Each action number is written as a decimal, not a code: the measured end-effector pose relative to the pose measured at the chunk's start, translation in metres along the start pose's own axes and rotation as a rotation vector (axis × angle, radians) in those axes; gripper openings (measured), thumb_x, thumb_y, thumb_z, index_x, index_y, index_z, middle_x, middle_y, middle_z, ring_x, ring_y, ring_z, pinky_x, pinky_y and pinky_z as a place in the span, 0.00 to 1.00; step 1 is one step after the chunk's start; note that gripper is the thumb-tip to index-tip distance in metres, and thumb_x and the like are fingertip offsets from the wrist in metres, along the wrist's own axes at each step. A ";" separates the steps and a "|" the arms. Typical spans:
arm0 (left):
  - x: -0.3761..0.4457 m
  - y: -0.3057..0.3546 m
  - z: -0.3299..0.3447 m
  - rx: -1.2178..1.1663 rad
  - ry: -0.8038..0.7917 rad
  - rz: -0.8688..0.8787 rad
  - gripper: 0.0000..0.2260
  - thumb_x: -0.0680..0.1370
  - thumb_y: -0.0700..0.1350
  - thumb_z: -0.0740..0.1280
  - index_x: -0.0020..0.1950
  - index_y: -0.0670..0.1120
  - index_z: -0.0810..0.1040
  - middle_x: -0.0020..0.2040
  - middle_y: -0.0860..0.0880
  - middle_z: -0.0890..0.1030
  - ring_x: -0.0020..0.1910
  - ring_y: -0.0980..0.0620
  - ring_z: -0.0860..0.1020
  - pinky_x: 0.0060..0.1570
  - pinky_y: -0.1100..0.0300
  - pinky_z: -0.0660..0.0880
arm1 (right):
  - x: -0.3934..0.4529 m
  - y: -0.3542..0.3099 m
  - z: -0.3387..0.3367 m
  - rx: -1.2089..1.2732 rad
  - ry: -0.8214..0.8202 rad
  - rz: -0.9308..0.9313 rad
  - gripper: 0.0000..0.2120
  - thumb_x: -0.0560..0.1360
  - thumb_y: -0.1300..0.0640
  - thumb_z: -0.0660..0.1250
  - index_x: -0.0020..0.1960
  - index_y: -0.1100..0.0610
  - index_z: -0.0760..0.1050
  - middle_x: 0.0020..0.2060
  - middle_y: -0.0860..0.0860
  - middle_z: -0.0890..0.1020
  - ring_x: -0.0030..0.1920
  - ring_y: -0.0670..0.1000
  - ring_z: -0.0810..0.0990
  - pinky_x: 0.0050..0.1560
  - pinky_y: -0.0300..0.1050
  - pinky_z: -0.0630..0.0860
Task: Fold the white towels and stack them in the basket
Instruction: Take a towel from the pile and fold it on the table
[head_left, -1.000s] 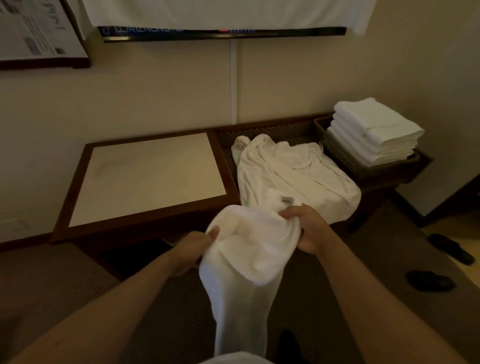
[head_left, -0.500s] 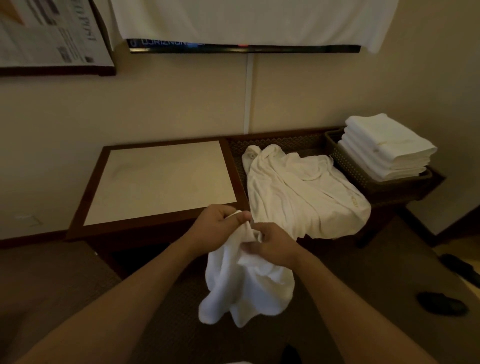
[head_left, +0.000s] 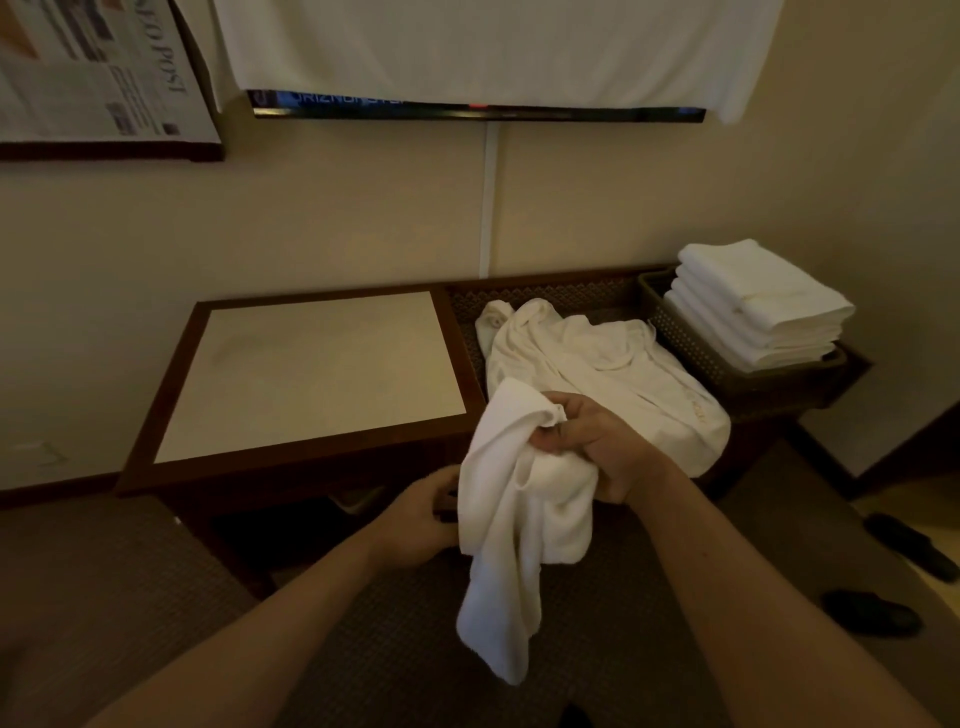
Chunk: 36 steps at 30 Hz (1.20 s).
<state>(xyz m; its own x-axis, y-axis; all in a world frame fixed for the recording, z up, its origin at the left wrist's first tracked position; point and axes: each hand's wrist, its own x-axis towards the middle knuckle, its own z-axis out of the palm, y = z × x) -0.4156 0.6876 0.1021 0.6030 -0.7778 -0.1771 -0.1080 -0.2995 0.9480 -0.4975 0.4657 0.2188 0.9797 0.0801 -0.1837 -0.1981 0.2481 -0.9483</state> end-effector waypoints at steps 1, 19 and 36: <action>0.004 0.003 0.003 0.043 -0.066 0.007 0.22 0.74 0.46 0.77 0.66 0.58 0.78 0.60 0.59 0.81 0.61 0.58 0.79 0.59 0.58 0.78 | 0.001 0.002 0.001 0.017 0.016 -0.002 0.13 0.66 0.65 0.69 0.49 0.57 0.83 0.42 0.54 0.85 0.43 0.52 0.84 0.42 0.46 0.82; -0.005 -0.045 -0.035 0.442 0.412 -0.200 0.12 0.86 0.45 0.57 0.50 0.50 0.79 0.47 0.53 0.81 0.49 0.51 0.81 0.49 0.55 0.77 | -0.004 0.018 -0.049 -0.451 0.661 0.051 0.21 0.76 0.50 0.74 0.65 0.57 0.77 0.58 0.53 0.83 0.61 0.57 0.80 0.56 0.47 0.77; -0.020 0.016 -0.056 0.355 -0.079 -0.080 0.08 0.76 0.49 0.74 0.54 0.55 0.82 0.50 0.58 0.82 0.49 0.61 0.80 0.57 0.52 0.80 | 0.021 0.019 0.011 -0.636 0.174 -0.223 0.08 0.74 0.61 0.68 0.49 0.51 0.83 0.44 0.52 0.86 0.49 0.52 0.84 0.53 0.45 0.80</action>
<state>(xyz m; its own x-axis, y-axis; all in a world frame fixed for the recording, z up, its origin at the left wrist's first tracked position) -0.3855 0.7292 0.1360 0.5591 -0.7804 -0.2799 -0.3388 -0.5232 0.7820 -0.4807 0.4827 0.1997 0.9961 -0.0762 0.0444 0.0123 -0.3777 -0.9258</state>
